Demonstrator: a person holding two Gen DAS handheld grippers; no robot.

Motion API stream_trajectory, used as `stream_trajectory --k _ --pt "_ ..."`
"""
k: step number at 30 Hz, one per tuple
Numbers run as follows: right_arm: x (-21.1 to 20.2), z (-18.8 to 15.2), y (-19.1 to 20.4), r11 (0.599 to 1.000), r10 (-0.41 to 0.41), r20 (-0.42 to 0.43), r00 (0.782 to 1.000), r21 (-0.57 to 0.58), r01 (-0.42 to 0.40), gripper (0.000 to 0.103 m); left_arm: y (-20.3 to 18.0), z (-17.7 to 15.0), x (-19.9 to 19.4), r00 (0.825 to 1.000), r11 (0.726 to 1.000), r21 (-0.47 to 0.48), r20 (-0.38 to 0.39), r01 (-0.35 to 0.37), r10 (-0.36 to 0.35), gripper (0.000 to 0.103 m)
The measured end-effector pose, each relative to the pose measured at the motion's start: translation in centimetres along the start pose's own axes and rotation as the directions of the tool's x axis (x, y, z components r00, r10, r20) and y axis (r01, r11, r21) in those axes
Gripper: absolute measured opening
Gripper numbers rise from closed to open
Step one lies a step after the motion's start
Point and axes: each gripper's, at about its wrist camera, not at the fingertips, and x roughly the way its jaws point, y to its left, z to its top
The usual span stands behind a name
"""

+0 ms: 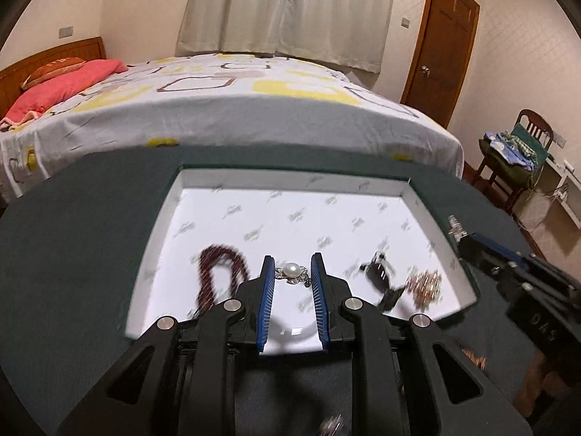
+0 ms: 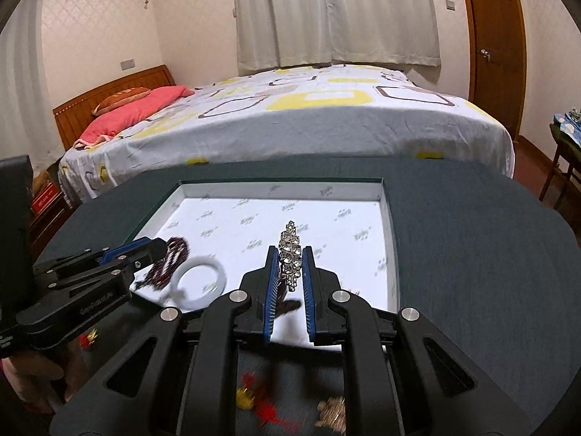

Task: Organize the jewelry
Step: 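Lift and carry both held brooches with both tools over the white-lined box, then open both tools to drop the two brooches into the box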

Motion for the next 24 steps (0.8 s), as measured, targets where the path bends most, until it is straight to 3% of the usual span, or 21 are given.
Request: stream_trajectory --k 8,24 --pt "3.5 1.0 -1.2 0.999 -0.033 -0.030 0.999 -0.012 0.033 0.013 -1.4 1.8 4.0 0.999 1.000 -0.002 -0.033 0.026 -0.026 0.021" --pt "8.5 -0.2 -2.9 0.998 -0.063 -0.160 0.985 -0.005 0.063 0.013 -2.0 0.6 8.8 0.982 1.000 0.009 -0.188 0.015 -0.013 0.021"
